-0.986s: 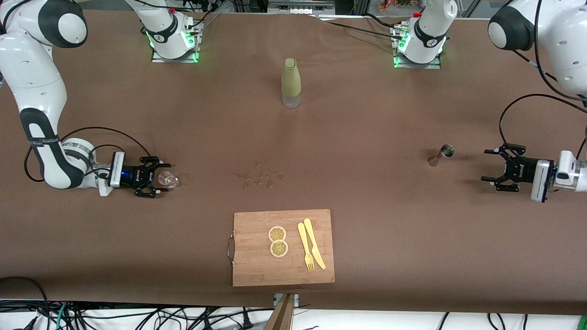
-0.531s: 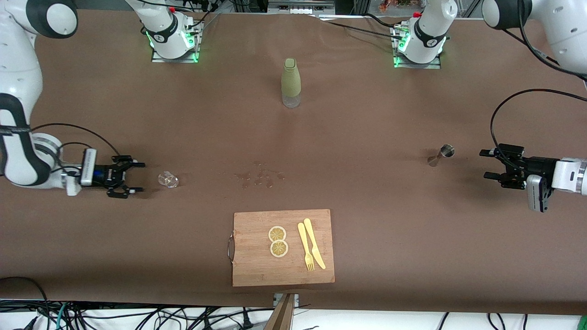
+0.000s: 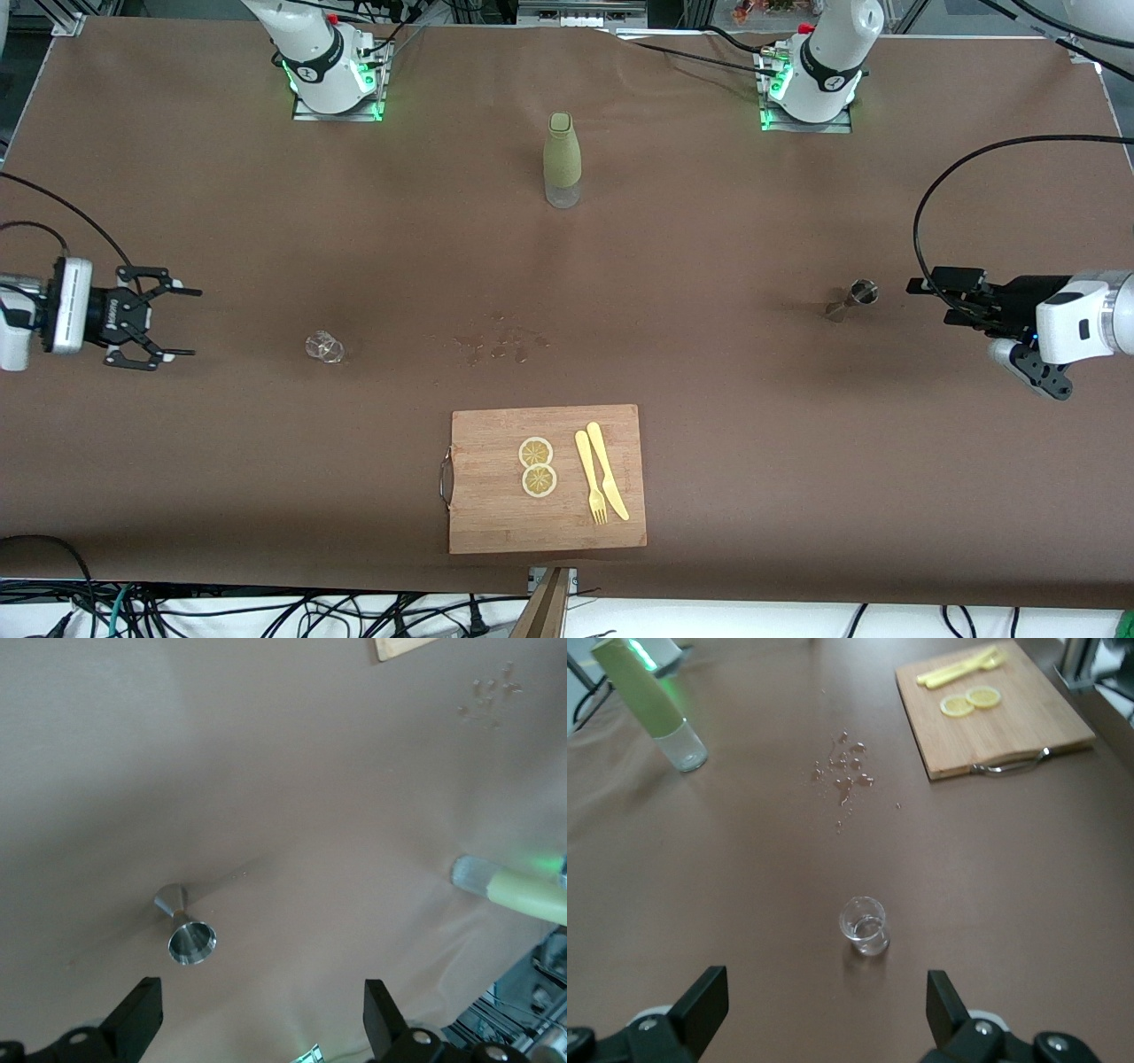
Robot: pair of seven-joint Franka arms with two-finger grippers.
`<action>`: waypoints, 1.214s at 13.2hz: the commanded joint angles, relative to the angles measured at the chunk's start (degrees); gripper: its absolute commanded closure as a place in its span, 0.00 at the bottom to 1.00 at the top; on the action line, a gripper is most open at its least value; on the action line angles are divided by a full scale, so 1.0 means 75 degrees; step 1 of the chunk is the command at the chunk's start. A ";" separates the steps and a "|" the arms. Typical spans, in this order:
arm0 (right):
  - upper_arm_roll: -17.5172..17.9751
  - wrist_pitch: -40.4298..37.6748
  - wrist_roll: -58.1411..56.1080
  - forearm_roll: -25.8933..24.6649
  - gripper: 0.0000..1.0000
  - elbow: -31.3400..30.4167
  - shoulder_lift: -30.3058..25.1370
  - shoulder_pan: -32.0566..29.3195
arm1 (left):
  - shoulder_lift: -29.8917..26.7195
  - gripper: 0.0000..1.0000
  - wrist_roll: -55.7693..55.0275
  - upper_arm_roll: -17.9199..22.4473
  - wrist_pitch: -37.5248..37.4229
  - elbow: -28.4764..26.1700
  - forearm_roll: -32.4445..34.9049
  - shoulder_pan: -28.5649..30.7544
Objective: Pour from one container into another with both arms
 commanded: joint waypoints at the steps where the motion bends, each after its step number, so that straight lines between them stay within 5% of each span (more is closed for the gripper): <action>1: -0.0198 0.0247 0.2607 -0.1191 0.01 -0.0763 -0.1715 0.0845 | -0.0674 0.00 -0.1323 -0.0578 0.0177 -0.0202 0.0962 -0.0155; 5: -0.0209 -0.0231 0.7084 -0.3429 0.01 -0.0717 -0.3159 0.2239 | -0.1623 0.00 -0.1691 -0.1308 0.0177 -0.0202 0.2195 -0.0132; 10: -0.0503 -0.1556 1.1354 -0.4289 0.01 -0.0342 -0.3525 0.3190 | -0.2326 0.00 -0.1831 -0.1296 0.0154 -0.0214 0.2231 -0.0038; 14: -0.0526 -0.1406 1.1618 -0.4383 0.01 -0.0388 -0.3583 0.3215 | -0.2585 0.00 -0.4463 -0.1389 -0.0127 -0.0331 0.2219 -0.0131; 16: -0.0514 -0.1405 1.1630 -0.4442 0.01 -0.0376 -0.3583 0.3215 | -0.2690 0.00 -0.4609 -0.1600 -0.0174 -0.0354 0.2242 -0.0085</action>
